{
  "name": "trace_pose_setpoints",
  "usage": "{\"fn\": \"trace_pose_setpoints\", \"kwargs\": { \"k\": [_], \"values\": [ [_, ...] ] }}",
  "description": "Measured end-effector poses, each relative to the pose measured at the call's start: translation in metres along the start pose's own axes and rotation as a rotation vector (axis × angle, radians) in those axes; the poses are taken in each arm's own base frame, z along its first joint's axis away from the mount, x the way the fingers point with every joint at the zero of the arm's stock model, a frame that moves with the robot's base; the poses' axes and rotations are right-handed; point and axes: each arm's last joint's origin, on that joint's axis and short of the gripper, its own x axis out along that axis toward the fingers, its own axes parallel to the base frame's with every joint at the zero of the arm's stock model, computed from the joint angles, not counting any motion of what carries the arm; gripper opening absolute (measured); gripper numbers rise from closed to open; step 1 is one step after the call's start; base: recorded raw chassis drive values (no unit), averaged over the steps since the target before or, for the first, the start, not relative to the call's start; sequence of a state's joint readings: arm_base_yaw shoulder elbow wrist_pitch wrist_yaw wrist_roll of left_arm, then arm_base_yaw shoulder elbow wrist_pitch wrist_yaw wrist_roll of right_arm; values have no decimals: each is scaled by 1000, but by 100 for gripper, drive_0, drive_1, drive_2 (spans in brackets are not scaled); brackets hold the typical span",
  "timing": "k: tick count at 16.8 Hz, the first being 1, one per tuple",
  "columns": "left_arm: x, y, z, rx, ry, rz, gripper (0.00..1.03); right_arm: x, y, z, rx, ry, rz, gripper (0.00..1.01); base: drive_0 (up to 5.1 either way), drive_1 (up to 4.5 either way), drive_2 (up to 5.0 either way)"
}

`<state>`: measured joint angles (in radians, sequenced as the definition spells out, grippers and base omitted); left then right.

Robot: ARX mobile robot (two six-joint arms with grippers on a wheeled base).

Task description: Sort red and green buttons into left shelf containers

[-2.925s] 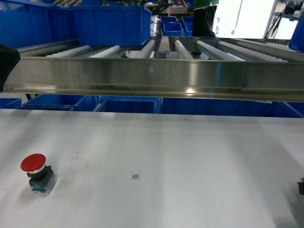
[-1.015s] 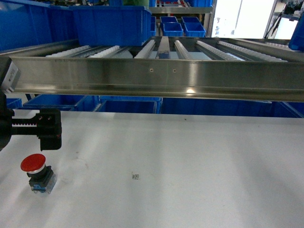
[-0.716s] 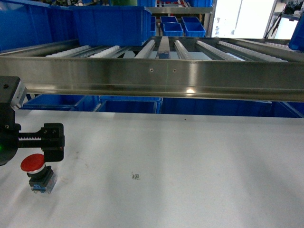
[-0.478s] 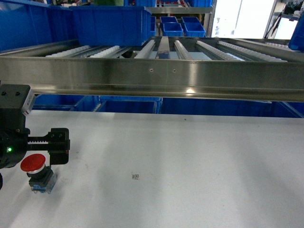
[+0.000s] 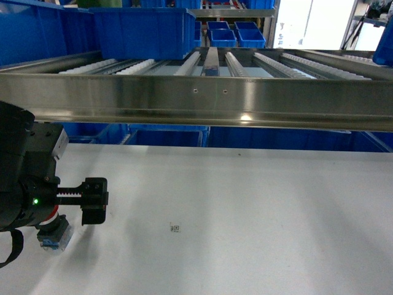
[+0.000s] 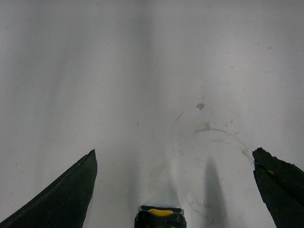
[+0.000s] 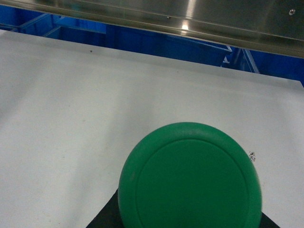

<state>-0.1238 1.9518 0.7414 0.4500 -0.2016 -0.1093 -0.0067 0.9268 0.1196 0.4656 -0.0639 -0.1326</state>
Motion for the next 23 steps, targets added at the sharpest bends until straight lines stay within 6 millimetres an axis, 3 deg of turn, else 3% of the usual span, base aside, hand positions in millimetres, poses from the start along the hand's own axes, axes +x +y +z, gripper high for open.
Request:
{"fn": "trace_pose_setpoints", "kwargs": {
  "k": [8,9,14,15,20,21,23],
  "values": [
    [2,-5,-10,-26,59,-6,98,0,0,0,0,0,0,26,0,0,0],
    [2,-5,-11,-27,69,-1,93,0,0,0,0,0,0,26,0,0,0],
    [1,-6,-15,-46,98,2,36,0,0,0,0,0,0,26,0,0,0],
    [1,-6,-15,-51,95,2,31,0,0,0,0,0,0,26,0,0,0],
    [-9,-6,-11,-60,53,-10,30,0,0,0,0,0,0,26,0,0,0],
    [-15,-5,-5,-57,12,-17,30,0,0,0,0,0,0,26,0,0,0],
    [-41,-3,25,-52,-145,-43,30,0,0,0,0,0,0,26,0,0,0]
  ]
}}
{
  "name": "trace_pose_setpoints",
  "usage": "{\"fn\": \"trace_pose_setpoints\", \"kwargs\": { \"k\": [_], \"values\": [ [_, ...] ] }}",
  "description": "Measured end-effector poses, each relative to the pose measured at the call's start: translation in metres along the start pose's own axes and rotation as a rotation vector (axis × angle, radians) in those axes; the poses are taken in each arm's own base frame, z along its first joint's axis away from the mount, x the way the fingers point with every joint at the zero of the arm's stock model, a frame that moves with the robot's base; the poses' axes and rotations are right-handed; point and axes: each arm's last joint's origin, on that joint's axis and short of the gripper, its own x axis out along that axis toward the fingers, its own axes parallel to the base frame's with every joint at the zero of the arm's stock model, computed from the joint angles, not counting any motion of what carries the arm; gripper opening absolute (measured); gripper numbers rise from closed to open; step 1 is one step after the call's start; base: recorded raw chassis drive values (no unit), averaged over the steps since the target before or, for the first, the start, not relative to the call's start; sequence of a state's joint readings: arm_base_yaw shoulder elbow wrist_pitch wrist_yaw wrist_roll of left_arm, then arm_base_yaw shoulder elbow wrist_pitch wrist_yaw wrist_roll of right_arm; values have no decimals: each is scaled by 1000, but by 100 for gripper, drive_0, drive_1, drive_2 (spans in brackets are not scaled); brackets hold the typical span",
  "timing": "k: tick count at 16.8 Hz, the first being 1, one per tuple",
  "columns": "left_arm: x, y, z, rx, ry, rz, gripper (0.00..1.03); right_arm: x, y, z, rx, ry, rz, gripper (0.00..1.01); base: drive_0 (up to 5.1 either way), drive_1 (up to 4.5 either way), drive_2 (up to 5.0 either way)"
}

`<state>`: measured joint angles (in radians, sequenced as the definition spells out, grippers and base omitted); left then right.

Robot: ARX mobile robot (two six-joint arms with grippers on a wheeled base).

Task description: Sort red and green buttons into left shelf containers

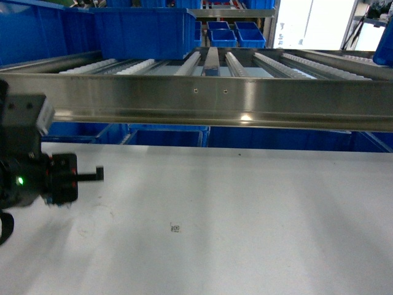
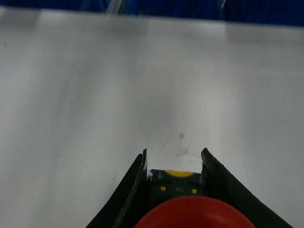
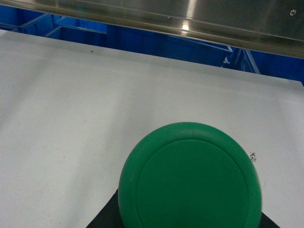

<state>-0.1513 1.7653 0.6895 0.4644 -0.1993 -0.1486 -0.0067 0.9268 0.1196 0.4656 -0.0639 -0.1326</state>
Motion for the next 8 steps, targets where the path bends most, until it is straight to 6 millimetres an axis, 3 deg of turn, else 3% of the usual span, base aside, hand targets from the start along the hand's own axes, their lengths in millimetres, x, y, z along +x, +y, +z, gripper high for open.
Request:
{"fn": "trace_pose_setpoints", "kwargs": {
  "k": [4,8],
  "values": [
    [-50,7,35,-26,-109,-35,30,0,0,0,0,0,0,26,0,0,0],
    [-108,2,39,-16,-205,-13,30,0,0,0,0,0,0,26,0,0,0]
  ]
}}
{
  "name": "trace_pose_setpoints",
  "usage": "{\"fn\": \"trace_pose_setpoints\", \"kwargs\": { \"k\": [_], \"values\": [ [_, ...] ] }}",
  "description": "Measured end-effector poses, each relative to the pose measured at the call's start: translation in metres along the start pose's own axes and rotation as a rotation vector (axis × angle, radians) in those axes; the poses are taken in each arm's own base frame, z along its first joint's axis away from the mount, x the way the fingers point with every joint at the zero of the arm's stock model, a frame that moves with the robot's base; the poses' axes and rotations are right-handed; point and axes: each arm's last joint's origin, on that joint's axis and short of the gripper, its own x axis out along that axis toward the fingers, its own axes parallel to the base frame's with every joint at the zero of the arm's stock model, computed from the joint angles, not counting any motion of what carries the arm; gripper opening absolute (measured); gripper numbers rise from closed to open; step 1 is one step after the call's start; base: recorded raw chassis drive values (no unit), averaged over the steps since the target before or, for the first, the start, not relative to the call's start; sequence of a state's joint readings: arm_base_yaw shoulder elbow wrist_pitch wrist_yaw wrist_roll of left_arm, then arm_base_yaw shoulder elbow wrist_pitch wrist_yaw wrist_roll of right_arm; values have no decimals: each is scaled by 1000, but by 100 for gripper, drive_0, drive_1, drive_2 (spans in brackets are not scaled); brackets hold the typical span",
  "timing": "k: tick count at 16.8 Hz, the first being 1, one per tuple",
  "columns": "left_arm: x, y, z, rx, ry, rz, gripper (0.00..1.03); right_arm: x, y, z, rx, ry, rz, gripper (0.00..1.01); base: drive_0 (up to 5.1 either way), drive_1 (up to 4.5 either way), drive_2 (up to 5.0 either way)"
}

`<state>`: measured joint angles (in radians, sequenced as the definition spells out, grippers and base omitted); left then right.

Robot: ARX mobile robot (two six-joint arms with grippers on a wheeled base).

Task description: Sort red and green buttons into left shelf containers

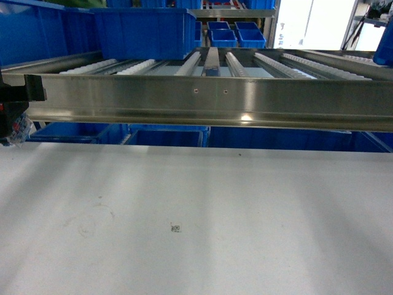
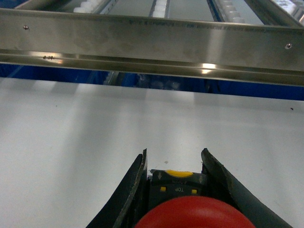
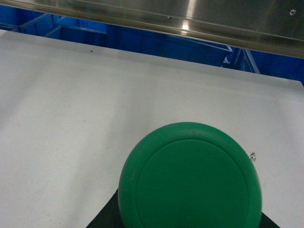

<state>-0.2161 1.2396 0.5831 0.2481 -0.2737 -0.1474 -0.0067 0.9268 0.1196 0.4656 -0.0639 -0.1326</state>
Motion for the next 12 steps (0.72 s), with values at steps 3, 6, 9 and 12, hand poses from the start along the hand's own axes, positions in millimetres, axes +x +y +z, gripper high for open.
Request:
{"fn": "trace_pose_setpoints", "kwargs": {
  "k": [3,6,9,12],
  "values": [
    [-9,-4,1,3,-28,13,30,0,0,0,0,0,0,26,0,0,0],
    [-9,-4,0,3,-27,19,30,0,0,0,0,-2,-1,26,-316,137,195],
    [-9,-5,0,5,-26,13,30,0,0,0,0,0,-7,26,-454,170,374],
    [-9,-5,0,5,-26,17,30,0,0,0,0,-1,-7,26,-447,128,396]
  ]
}}
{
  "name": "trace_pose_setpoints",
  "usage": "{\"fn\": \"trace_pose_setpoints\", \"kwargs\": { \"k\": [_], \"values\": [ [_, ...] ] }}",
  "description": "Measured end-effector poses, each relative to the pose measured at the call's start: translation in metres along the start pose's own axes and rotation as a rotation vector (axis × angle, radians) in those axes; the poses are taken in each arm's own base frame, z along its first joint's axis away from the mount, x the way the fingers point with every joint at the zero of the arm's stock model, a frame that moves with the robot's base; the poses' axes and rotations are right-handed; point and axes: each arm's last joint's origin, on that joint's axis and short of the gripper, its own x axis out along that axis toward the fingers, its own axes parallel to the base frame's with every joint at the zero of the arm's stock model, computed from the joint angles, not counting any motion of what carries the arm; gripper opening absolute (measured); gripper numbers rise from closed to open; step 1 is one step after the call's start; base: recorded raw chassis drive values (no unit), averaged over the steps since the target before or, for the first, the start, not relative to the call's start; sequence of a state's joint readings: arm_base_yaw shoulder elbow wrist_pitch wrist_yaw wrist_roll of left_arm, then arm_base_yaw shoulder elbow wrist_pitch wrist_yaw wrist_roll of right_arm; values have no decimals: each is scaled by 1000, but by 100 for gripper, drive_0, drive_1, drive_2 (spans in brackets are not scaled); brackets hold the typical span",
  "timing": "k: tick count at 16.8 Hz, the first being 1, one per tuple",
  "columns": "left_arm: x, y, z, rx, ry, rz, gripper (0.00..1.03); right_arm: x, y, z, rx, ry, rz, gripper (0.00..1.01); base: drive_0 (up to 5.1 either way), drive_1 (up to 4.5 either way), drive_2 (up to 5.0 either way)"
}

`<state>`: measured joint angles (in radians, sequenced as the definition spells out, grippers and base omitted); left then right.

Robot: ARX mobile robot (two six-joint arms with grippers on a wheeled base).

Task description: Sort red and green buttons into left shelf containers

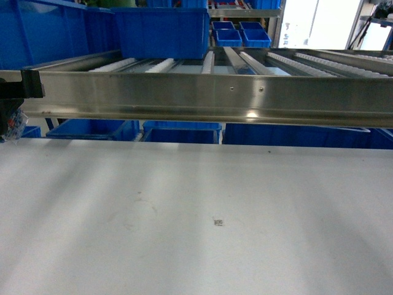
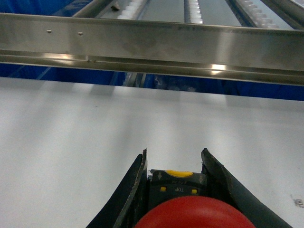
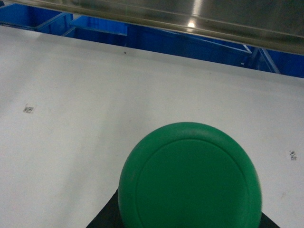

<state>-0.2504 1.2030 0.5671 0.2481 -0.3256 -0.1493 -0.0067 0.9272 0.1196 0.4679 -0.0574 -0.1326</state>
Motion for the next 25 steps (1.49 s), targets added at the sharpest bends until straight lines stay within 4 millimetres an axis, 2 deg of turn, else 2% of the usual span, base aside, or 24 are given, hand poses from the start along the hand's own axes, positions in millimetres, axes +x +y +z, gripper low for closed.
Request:
{"fn": "trace_pose_setpoints", "kwargs": {
  "k": [16,25],
  "values": [
    [0,1,1,-2,-4,3,30,0,0,0,0,3,0,26,-464,88,386],
    [-1,1,0,-2,-3,3,30,0,0,0,0,3,0,26,-504,240,240]
  ]
}}
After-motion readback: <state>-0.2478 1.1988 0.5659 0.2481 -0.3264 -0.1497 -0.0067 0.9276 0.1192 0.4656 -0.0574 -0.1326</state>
